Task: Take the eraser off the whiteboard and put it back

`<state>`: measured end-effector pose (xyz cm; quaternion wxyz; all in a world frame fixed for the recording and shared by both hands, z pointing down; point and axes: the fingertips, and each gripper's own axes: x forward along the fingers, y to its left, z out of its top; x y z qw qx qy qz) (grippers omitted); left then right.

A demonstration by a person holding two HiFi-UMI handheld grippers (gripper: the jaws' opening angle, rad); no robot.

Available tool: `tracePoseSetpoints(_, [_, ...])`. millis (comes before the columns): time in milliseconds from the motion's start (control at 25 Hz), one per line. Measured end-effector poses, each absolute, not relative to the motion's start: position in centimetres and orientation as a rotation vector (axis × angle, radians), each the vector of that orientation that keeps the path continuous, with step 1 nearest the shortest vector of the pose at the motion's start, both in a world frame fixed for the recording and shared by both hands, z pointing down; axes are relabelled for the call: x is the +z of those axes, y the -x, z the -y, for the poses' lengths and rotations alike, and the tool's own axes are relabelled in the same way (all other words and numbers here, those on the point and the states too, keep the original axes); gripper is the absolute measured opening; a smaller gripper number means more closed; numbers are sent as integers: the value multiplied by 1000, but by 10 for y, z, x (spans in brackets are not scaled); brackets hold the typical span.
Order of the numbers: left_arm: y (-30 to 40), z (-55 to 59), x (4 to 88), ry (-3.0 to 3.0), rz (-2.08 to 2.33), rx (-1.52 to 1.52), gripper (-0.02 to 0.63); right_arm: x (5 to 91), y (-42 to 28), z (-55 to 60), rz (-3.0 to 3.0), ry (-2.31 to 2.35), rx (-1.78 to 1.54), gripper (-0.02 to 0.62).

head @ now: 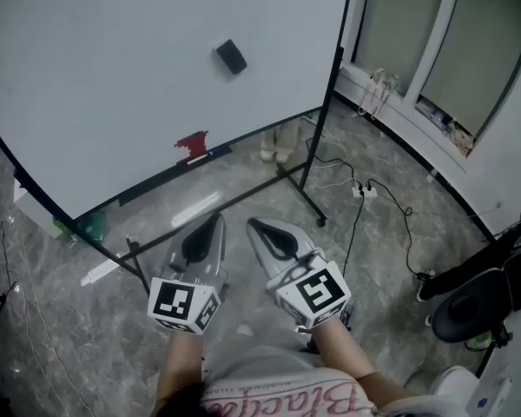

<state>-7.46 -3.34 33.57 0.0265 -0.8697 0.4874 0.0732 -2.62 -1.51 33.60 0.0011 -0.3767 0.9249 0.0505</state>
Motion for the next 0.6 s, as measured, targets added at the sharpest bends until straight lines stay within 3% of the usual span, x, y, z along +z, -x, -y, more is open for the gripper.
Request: tracePoseSetpoints(600, [85,137,342,2745,-1463,214,0,326,22,130,-2931,1256,197,2])
